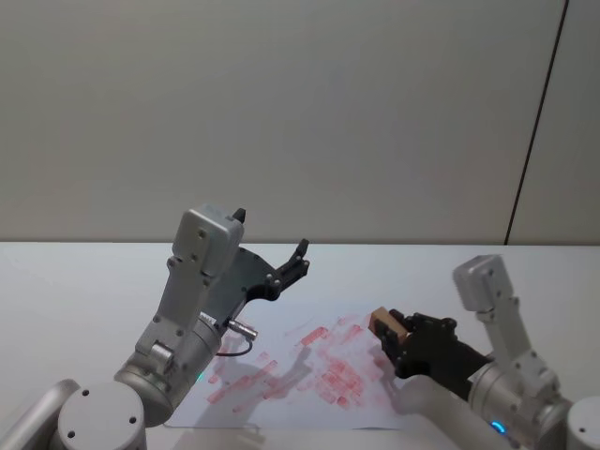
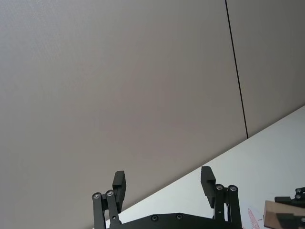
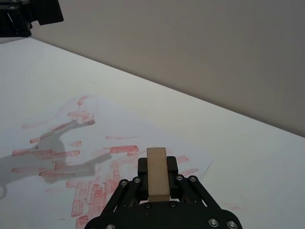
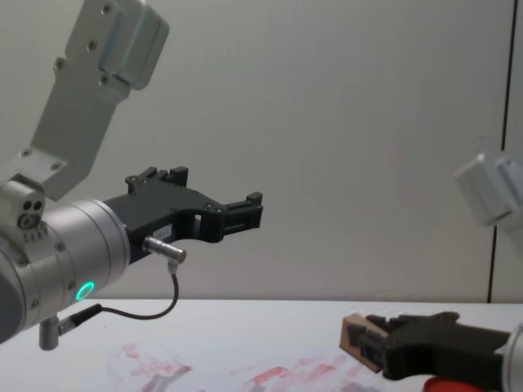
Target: Use the one hand to pick up the stamp and affix it onto the A4 paper.
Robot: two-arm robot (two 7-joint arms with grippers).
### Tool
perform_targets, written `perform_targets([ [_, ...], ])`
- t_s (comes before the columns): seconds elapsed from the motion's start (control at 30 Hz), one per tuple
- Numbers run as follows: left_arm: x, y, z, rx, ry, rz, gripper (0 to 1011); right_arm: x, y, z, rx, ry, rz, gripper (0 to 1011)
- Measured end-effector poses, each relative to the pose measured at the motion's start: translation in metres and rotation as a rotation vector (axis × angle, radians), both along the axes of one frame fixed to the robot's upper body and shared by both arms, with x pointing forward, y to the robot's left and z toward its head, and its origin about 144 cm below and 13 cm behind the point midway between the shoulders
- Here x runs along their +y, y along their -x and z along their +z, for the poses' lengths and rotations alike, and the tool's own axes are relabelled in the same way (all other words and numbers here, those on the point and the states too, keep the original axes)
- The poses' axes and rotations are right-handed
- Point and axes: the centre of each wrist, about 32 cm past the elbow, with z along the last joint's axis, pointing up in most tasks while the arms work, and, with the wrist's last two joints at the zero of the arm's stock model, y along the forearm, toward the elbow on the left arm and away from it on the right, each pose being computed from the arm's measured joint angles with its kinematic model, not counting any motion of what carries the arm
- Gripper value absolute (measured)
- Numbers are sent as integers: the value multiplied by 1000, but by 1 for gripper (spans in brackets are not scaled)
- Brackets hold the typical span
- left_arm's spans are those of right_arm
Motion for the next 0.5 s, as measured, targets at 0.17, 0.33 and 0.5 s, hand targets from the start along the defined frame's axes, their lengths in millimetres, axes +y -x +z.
perform_targets([
  [0.17,0,0,0,0,0,0,1003,8,-2,-6,11,9,7,216],
  [0.33,0,0,0,0,0,0,1003,17,-5,-13,21,25,9,216],
  [0.5,0,0,0,0,0,0,1002,22,-7,-18,30,38,9,216],
])
